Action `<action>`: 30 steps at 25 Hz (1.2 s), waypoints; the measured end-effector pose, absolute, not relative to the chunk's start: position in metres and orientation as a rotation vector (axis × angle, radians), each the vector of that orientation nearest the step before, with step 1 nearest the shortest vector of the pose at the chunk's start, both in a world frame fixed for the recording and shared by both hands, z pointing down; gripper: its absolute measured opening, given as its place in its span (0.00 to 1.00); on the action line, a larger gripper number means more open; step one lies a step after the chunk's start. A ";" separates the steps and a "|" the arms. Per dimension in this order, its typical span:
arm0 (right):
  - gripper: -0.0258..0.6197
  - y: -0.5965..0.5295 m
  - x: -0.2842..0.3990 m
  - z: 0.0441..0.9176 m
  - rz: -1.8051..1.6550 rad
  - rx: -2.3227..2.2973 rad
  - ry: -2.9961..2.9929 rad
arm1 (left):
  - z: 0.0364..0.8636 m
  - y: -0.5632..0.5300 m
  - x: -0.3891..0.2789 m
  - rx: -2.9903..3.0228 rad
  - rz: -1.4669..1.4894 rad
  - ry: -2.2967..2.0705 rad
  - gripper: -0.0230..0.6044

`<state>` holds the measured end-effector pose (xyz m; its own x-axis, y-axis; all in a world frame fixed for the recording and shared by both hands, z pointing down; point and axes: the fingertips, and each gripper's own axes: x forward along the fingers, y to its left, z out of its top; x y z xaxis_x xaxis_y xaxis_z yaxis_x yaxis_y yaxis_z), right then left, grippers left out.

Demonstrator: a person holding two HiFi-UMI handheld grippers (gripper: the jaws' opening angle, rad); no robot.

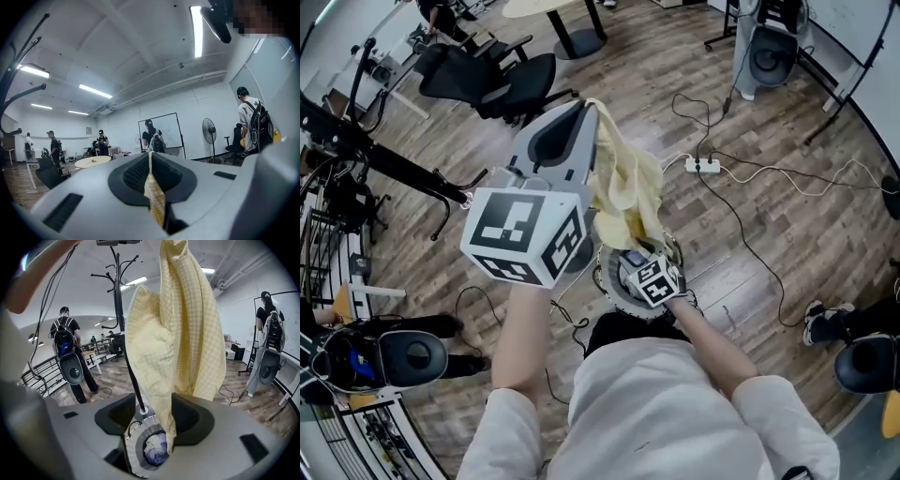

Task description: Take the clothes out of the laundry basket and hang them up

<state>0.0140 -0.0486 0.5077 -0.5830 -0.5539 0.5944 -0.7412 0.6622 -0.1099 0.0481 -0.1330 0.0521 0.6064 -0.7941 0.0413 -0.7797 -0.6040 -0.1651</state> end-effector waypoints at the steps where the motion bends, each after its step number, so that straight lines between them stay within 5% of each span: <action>1: 0.39 -0.053 0.011 0.507 0.478 1.012 -2.356 | 0.049 -0.133 0.047 -2.690 -0.170 1.333 0.09; 6: 0.37 -0.069 -0.001 0.507 0.496 1.031 -2.369 | 0.044 -0.135 0.037 -2.648 -0.187 1.364 0.09; 16: 0.06 -0.080 0.014 0.506 0.497 1.129 -2.322 | 0.053 -0.142 -0.003 -2.616 -0.209 1.417 0.09; 30: 0.06 -0.093 0.060 0.424 0.352 1.313 -2.353 | 0.089 -0.125 -0.105 -2.580 -0.175 1.536 0.09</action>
